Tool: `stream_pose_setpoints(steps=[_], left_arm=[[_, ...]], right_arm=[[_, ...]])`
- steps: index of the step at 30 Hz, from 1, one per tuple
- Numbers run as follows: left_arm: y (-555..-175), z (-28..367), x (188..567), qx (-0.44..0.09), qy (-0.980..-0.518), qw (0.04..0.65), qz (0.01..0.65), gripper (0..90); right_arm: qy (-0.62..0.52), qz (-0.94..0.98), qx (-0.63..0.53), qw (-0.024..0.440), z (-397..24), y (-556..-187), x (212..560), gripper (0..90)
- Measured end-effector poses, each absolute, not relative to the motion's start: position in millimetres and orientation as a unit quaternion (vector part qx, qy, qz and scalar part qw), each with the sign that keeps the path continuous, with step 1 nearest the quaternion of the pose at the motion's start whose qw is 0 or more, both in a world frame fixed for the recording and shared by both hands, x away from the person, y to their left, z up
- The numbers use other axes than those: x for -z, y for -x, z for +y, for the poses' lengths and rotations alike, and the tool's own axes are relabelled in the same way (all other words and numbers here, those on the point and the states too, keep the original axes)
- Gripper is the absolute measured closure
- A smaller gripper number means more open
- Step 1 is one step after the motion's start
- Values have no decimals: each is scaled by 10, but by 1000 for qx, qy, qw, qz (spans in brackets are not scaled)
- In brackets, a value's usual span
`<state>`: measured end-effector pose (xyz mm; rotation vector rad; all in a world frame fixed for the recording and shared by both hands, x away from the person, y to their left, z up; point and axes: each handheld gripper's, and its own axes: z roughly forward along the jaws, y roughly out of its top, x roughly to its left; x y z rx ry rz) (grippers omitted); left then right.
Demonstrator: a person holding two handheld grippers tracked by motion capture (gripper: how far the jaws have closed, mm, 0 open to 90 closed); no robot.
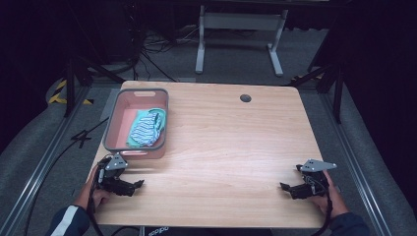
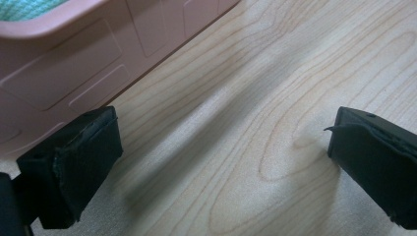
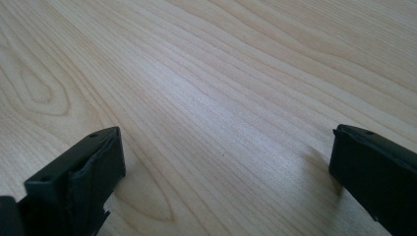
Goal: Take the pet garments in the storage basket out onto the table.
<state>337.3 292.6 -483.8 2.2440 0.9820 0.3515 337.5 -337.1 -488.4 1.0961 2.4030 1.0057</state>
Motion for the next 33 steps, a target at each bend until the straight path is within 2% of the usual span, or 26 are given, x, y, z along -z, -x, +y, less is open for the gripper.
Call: stream_pose_setpoints(steps=[15,22,25,28,33], left_arm=[[-3327,2932,4810,-127,-865,315,368,3],[-3278,2937,4740,-128,-871,306,362,153],[-3265,2933,4716,-138,-880,295,347,159],[-3261,2960,4690,-117,-886,310,325,158],[-3240,3002,4544,-118,-882,333,311,163]], right_arm=[[-382,840,-352,157,-3371,-3379,4884,7],[-382,840,-352,157,-3370,-3384,4884,7],[-382,840,-352,157,-3370,-3383,4884,7],[-382,840,-352,157,-3371,-3378,4884,7],[-382,840,-351,157,-3372,-3378,4884,7]])
